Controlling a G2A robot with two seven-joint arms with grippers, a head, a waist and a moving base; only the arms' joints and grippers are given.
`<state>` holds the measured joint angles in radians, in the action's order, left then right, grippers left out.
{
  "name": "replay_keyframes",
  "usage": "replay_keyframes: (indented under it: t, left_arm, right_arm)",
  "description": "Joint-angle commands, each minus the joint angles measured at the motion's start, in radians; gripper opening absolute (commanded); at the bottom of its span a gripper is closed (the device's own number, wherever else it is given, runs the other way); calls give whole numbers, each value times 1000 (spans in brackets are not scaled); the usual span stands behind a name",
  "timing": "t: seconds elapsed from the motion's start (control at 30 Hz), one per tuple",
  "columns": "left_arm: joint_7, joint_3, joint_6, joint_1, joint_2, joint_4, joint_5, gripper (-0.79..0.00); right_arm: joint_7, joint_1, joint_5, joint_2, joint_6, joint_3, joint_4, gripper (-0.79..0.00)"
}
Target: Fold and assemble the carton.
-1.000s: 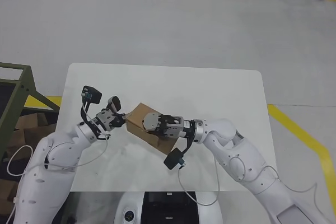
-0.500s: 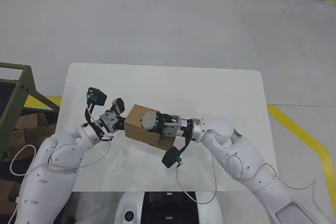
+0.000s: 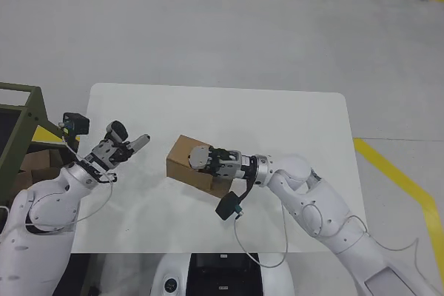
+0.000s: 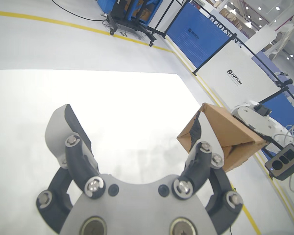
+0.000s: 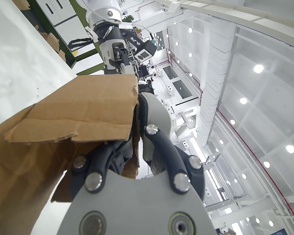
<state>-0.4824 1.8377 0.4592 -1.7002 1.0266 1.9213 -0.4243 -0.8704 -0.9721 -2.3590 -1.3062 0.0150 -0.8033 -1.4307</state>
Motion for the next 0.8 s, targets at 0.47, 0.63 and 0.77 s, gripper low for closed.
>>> replay_keyframes:
  t: [0.47,0.63,0.77]
  left_arm:
    - [114,93,38,-136,8,42,14,0]
    - [114,93,38,-136,8,42,14,0]
    - [114,93,38,-136,8,42,14,0]
  right_arm:
    - [521,36,73,39,761,-157,-237,-785]
    - [531,44,90,38,783,-160,-233,-785]
    - [531,44,90,38,783,-160,-233,-785]
